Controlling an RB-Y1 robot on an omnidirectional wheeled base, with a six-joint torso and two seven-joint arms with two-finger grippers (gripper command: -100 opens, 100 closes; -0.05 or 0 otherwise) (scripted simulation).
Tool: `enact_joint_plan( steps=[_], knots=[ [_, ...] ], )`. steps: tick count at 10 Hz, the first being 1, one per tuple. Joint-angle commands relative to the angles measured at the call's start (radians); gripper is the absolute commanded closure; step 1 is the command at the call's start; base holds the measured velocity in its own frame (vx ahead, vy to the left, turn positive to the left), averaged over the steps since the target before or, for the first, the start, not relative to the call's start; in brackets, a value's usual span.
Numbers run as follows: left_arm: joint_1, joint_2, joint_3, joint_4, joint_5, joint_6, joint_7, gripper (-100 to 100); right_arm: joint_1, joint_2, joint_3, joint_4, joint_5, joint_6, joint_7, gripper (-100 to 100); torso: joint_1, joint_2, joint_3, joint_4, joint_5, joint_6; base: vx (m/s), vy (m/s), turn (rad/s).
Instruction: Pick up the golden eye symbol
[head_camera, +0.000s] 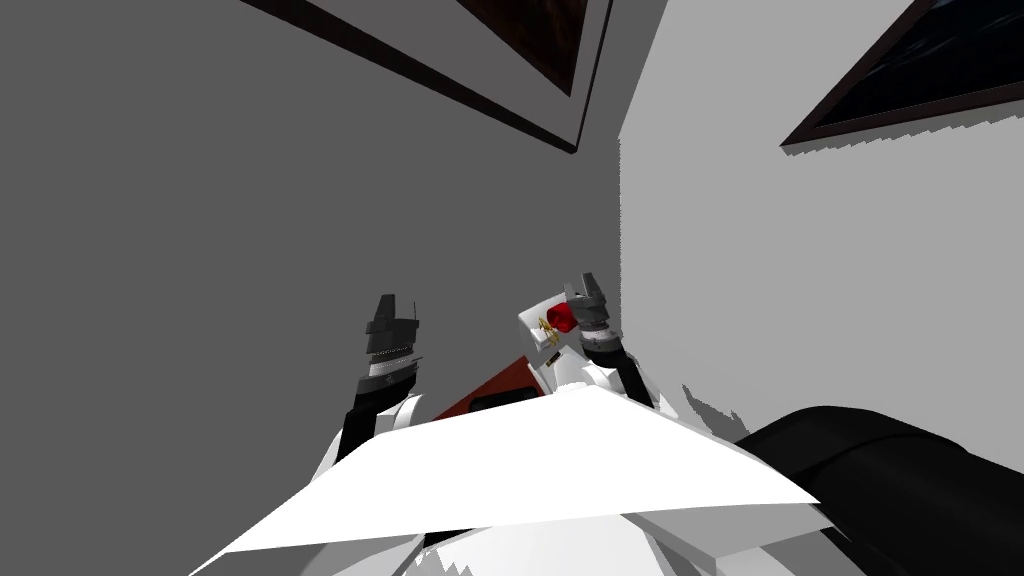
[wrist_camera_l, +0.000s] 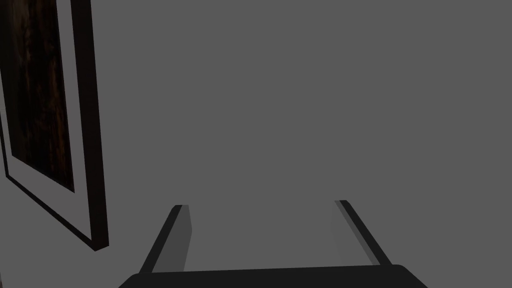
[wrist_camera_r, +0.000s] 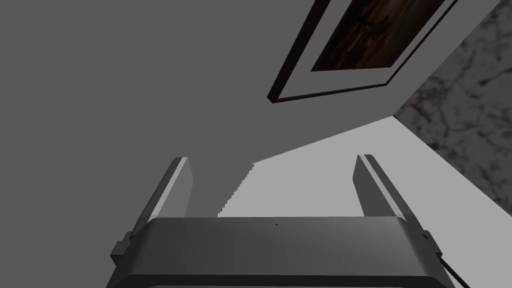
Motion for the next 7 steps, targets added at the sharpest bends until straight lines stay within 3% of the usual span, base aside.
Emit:
enact_joint_plan(
  steps=[1,7],
  knots=[
    [0.0,0.0,0.0,0.0,0.0,0.0,0.0,0,0.02,-0.05,0.014,0.011,0.004,0.004,-0.001,-100,0.0,0.0,0.0,0.0,0.0,0.0,-0.032,0.008,0.017],
    [0.0,0.0,0.0,0.0,0.0,0.0,0.0,0,0.075,-0.209,0.061,0.048,0.019,0.015,0.0,-100,0.0,0.0,0.0,0.0,0.0,0.0,-0.038,0.003,0.014]
  ],
)
